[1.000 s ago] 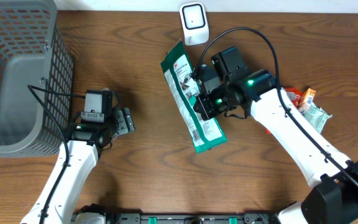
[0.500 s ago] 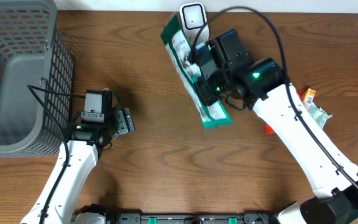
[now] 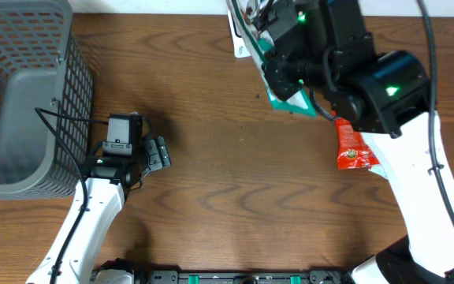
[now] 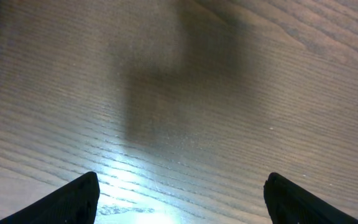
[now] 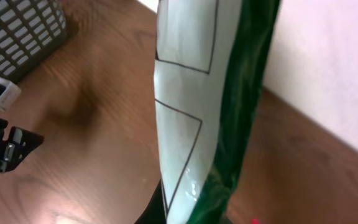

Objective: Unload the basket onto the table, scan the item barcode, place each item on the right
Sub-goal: 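Hold the gloves pack in front of the white scanner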

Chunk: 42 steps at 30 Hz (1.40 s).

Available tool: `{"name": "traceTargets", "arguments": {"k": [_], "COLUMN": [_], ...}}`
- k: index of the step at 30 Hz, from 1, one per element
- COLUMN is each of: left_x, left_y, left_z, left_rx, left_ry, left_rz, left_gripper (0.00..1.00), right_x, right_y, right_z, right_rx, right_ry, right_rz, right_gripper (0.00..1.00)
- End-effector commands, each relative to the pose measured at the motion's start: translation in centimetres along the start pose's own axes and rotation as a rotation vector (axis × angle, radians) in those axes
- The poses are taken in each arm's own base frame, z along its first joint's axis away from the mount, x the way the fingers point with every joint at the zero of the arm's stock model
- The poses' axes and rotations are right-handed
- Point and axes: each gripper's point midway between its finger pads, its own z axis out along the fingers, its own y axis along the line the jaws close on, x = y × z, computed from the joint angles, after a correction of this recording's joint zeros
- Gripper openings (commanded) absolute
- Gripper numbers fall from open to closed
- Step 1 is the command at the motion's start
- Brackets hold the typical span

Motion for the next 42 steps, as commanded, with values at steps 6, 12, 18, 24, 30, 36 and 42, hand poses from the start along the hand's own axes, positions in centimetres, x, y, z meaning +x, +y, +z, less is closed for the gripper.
{"name": "traceTargets", "arguments": {"k": [6,12,18,24,30,36,42], "left_x": [-0.1,-0.1,-0.1,-0.1,-0.1,-0.1,-0.1], "left_y": [0.3,0.3,0.3,0.3,0.3,0.3,0.3], "left_z": [-0.1,-0.1,-0.1,-0.1,-0.1,-0.1,-0.1], "left_rx": [-0.012,-0.012,-0.012,-0.012,-0.012,-0.012,-0.012], "left_ry": [-0.008,-0.008,-0.008,-0.008,-0.008,-0.008,-0.008], "left_rz": [-0.005,-0.005,-0.005,-0.005,-0.005,-0.005,-0.005], "left_gripper": [0.86,0.86,0.86,0.86,0.86,0.86,0.86], "right_x": [2.5,4.0,3.8,2.8,0.5,-1.2,-2.1], "right_y": [-0.2,-0.3,0.5,0.3,0.4,-0.8,-2.8], "right_z": [5.5,10.5,16.5,22.3,26.4,29.9,32.4], "right_rx": [0.051,0.175,0.247,0.338,0.423,0.529,0.634], "right_ry": [0.186,0.368,0.437,0.444,0.339,0.252,0.189], "right_rz": [-0.338,-0.738,-1.013,-1.192,-1.237,-1.245,-1.233], "right_gripper": [0.01,0.01,0.01,0.01,0.01,0.01,0.01]}}
